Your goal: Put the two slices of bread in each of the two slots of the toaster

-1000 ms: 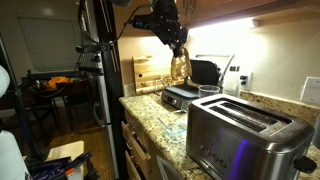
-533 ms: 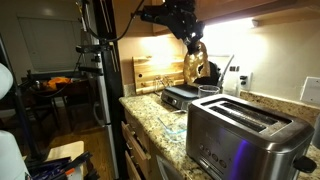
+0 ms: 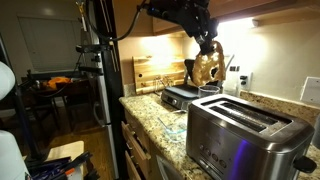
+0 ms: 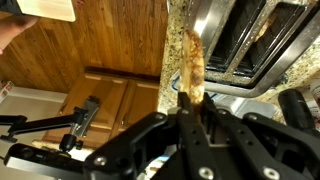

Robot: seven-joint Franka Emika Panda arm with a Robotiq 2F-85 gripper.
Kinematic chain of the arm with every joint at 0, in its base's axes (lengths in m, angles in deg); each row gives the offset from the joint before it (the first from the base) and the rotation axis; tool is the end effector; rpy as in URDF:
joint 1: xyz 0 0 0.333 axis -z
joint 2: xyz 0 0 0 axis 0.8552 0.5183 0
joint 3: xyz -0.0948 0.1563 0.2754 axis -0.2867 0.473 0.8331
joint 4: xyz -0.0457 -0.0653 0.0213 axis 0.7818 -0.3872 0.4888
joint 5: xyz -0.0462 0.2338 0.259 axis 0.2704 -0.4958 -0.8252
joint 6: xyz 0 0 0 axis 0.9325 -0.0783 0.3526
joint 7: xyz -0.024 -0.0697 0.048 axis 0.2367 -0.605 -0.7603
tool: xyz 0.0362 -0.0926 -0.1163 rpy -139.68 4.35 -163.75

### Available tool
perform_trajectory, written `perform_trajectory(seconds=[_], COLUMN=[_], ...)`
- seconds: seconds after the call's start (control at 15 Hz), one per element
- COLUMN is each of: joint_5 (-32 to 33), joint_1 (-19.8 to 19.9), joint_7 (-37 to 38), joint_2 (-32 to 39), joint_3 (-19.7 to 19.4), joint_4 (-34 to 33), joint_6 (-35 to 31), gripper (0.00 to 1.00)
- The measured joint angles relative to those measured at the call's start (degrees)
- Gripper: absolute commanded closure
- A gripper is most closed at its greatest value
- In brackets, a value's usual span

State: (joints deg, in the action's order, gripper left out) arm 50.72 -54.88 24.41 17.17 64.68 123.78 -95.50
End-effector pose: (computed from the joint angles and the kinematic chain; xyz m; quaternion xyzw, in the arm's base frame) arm 0.4212 -0.0718 0.5200 0.7289 -0.6361 0.1566 0.1990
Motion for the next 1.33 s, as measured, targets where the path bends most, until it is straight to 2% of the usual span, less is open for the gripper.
perform_trajectory(seconds=[0.67,1.33], joint_5=[-0.41,-2.38], joint_1=[0.15,0.15], joint_7=[-4.05,-5.58], joint_2=[5.85,10.17], joint_3=[-1.93,-2.99], joint_4=[-0.23,-0.46], joint_6=[-8.99,-12.6], gripper=[0.92,0.92])
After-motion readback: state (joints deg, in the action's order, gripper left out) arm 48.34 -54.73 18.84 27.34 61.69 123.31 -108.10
